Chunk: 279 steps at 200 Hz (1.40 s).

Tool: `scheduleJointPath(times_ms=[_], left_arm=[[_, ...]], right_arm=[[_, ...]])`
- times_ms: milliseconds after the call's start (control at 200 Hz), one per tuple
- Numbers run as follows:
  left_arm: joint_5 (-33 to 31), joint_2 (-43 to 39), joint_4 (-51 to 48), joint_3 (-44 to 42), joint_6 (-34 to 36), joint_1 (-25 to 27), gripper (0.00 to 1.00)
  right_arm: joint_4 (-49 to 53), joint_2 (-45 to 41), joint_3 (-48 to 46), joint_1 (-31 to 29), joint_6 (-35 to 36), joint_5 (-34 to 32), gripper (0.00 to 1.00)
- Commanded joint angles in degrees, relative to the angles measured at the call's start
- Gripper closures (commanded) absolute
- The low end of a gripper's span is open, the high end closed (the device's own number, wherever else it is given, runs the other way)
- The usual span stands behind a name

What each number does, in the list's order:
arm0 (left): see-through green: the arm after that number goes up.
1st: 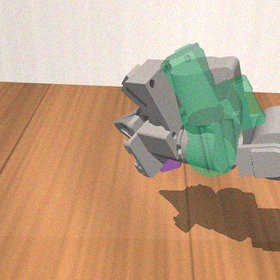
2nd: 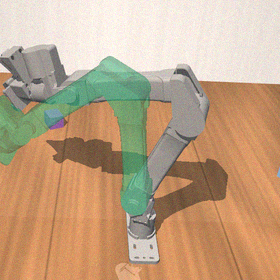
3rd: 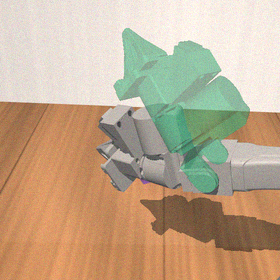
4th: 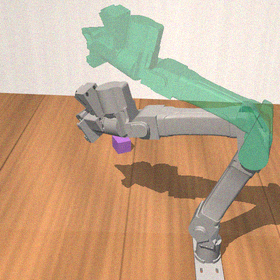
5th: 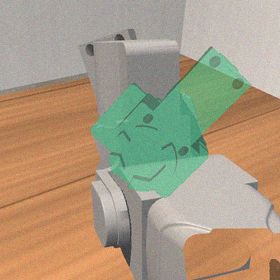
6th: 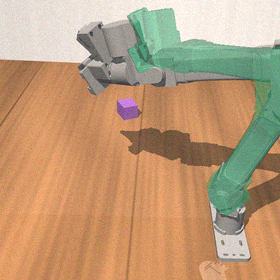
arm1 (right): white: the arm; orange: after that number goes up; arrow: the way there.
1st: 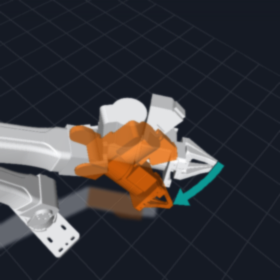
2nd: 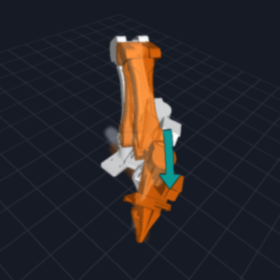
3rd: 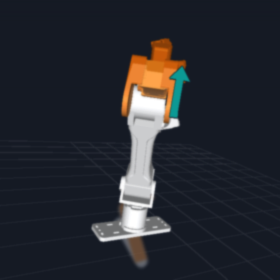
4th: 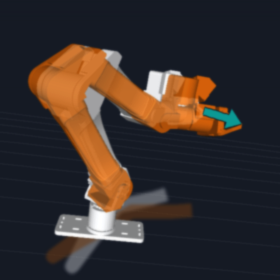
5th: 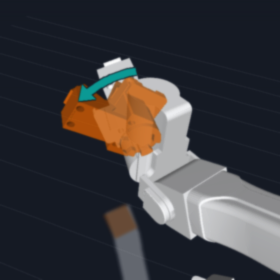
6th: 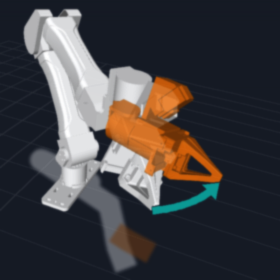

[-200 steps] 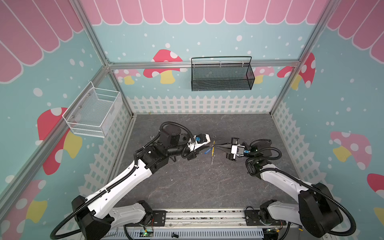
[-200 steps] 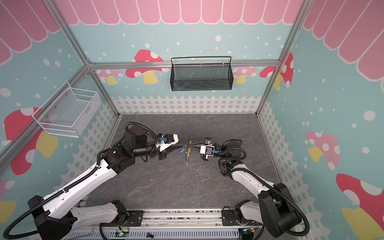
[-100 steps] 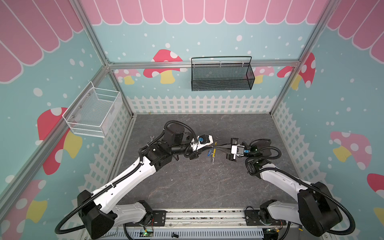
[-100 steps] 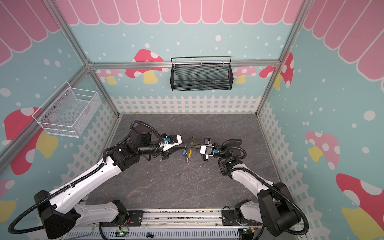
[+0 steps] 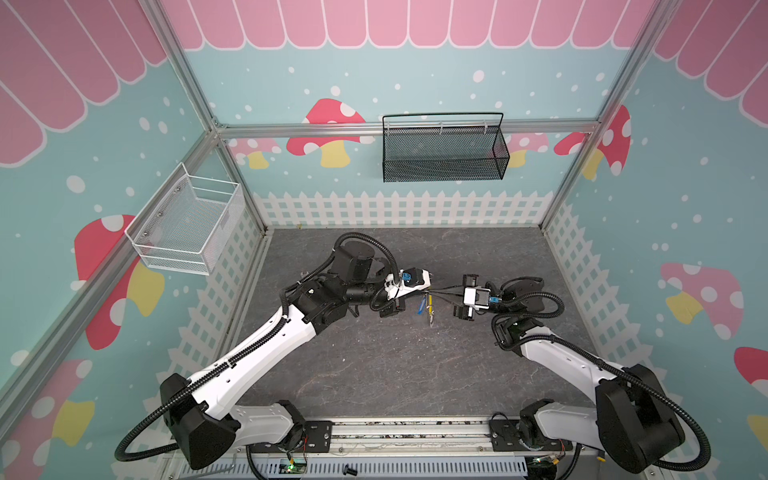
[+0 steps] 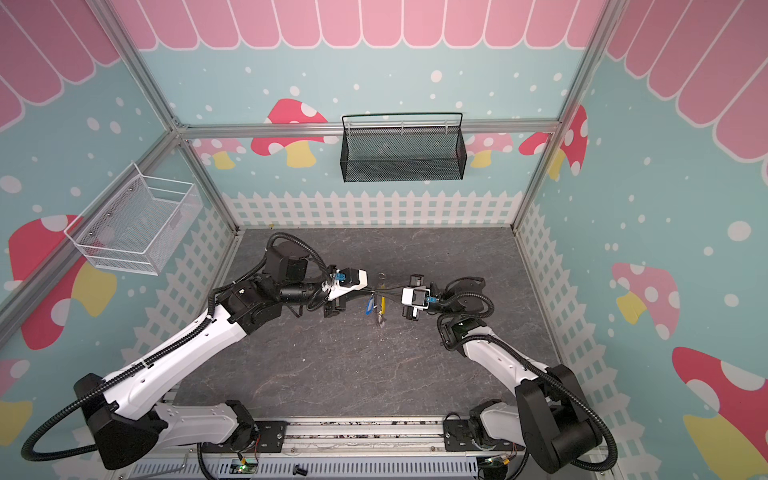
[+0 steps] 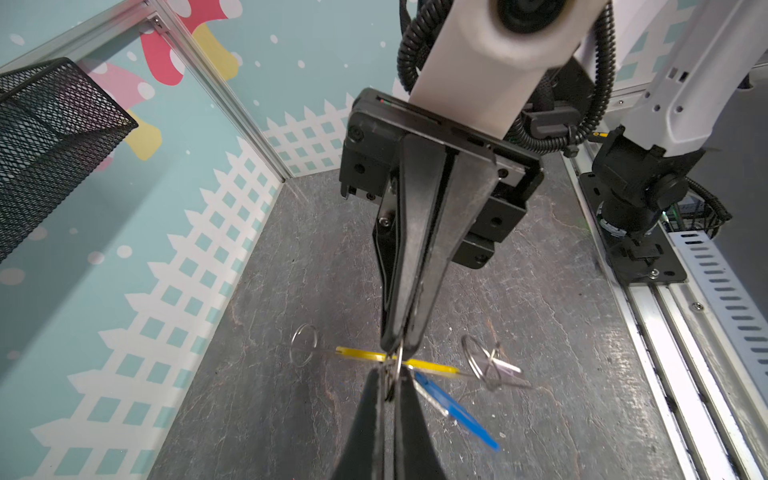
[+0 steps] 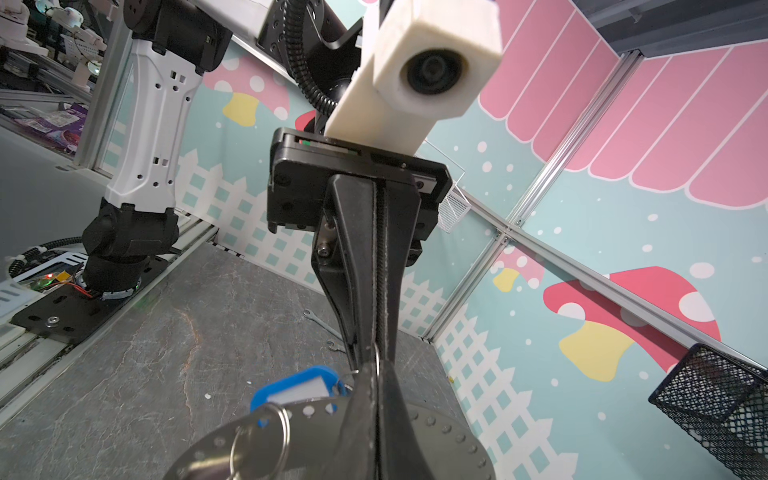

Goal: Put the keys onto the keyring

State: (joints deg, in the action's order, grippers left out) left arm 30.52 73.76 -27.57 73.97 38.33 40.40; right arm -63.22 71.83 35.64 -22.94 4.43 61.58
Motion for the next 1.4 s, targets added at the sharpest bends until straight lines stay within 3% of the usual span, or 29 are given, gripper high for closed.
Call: scheduleJointPath(times_ms=[0, 140, 335, 610, 1155, 1266, 1391], left_arm=[[1.29, 0.34, -4.09, 4.35, 1.71, 0.82, 1.00], [-1.51, 4.10, -16.28, 12.36, 4.10, 0.90, 1.00], [-6.98, 9.03, -28.36, 21.82, 7.08, 1.85, 1.00], [-13.53, 14.35, -38.67, 31.64, 10.17, 4.84, 1.00], [-20.30, 18.88, -44.65, 39.38, 11.24, 8.07, 1.00], [-21.46, 19.32, -45.00, 40.14, 11.59, 8.72, 1.00], [-21.68, 19.67, -45.18, 40.61, 11.76, 9.04, 1.00]], right_arm=[[3.01, -1.89, 0.31, -0.35, 3.77, -2.48, 0.86], [13.94, -5.11, 1.23, -0.33, 12.47, -5.59, 0.70], [27.60, -8.69, 4.22, -0.35, 21.82, -7.72, 0.68], [29.15, -9.94, 5.54, -0.55, 22.51, -5.30, 0.75], [28.77, -6.54, 6.81, -1.92, 21.26, -2.79, 0.83], [28.80, -6.10, 6.84, -1.87, 21.03, -2.46, 0.87], [28.77, -6.01, 6.90, -1.90, 20.95, -2.40, 0.97]])
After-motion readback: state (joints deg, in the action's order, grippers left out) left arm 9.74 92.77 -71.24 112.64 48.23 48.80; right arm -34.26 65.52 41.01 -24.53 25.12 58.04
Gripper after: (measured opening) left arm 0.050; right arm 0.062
